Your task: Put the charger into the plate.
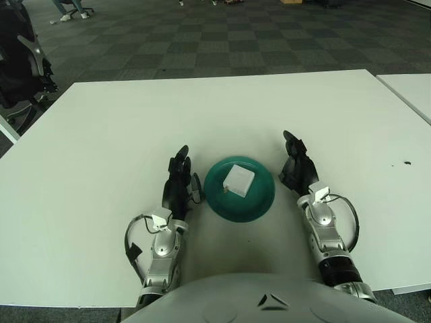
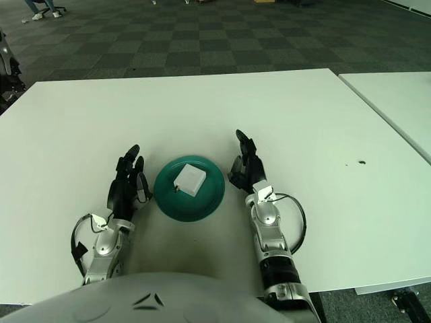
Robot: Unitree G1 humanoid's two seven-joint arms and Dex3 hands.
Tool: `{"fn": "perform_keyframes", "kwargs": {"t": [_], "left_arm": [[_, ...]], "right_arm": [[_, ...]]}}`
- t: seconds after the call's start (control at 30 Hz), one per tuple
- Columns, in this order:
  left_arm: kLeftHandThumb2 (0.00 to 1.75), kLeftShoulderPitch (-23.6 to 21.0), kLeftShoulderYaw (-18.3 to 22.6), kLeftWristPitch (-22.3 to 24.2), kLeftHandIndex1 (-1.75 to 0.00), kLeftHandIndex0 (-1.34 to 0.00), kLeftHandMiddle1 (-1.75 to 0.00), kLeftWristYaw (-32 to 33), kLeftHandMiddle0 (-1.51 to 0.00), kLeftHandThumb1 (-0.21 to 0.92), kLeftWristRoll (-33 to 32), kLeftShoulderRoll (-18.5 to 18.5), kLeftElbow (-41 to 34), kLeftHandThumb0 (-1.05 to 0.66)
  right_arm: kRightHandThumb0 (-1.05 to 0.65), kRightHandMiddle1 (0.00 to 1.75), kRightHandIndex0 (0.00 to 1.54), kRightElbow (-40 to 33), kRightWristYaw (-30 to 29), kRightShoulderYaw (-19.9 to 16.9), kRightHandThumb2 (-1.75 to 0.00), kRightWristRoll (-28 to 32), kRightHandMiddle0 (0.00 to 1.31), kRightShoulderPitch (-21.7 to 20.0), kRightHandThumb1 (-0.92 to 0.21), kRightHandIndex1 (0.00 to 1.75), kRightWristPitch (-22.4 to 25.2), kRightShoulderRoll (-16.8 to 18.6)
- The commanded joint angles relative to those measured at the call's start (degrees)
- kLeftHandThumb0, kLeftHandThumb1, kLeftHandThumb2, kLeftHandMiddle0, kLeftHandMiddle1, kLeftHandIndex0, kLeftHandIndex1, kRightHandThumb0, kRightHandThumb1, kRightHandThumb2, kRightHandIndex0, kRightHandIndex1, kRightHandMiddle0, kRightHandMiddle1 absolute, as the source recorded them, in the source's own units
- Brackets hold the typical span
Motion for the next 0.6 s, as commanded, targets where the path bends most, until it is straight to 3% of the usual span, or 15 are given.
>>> {"fn": "perform_keyframes", "kwargs": {"t": [0.0, 0.57], "left_arm": [[1.03, 1.1, 1.3, 2.0, -0.48, 0.0, 0.0, 0.6, -0.21, 0.92, 0.5, 0.1, 3.4, -0.87], [1.03, -1.7, 2.6, -0.2, -0.47, 0.0, 0.0, 1.7, -0.2, 0.92, 3.6, 0.2, 9.1, -0.87]], "right_arm": [[-1.04, 0.17, 0.0, 8.6, -3.5, 0.6, -1.11, -4.3, 0.0, 3.6, -0.92, 0.0, 3.2, -0.5], [-1.05, 0.17, 0.0, 12.7, -7.2, 1.0, -1.11, -5.2, 0.0, 1.8, -0.92, 0.0, 4.0, 0.4]]}}
